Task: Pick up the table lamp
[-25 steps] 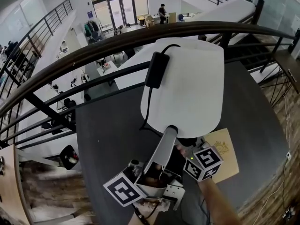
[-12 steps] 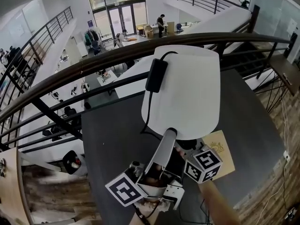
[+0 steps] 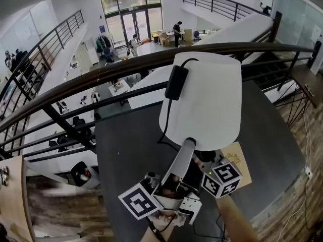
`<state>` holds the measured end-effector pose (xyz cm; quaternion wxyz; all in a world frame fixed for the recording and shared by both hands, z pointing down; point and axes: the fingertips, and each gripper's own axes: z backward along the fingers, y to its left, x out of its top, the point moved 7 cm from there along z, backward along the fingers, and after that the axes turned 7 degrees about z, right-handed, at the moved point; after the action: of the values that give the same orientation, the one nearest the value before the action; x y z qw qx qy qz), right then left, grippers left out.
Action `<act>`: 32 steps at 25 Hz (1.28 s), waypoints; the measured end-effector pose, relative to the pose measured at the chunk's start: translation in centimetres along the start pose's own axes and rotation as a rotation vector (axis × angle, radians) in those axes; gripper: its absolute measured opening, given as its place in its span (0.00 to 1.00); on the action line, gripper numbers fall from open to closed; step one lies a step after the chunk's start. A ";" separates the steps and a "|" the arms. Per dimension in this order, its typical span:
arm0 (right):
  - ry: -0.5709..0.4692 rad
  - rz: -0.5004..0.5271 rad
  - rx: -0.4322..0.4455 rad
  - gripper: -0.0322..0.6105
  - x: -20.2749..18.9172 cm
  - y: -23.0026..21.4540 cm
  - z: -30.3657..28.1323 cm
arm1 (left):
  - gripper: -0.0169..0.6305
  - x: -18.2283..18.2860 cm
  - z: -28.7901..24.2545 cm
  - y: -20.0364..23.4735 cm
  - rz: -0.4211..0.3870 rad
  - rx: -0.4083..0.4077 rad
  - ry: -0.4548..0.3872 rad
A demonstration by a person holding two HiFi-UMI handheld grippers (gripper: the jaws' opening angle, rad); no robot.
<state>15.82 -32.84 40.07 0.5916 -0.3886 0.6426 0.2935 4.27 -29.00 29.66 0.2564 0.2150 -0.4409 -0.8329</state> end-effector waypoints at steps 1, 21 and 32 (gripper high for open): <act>0.000 0.000 -0.002 0.32 0.2 0.1 0.2 | 0.15 -0.1 0.0 -0.3 0.000 0.000 0.000; -0.018 -0.009 0.000 0.32 3.3 2.6 1.8 | 0.15 -0.3 0.4 -4.6 -0.027 -0.014 -0.004; -0.023 -0.004 -0.002 0.32 3.9 2.9 2.5 | 0.15 -0.6 0.4 -5.3 -0.031 -0.015 0.003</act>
<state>14.69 -29.86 35.70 0.5991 -0.3870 0.6346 0.2976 3.22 -25.84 25.44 0.2457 0.2213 -0.4306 -0.8398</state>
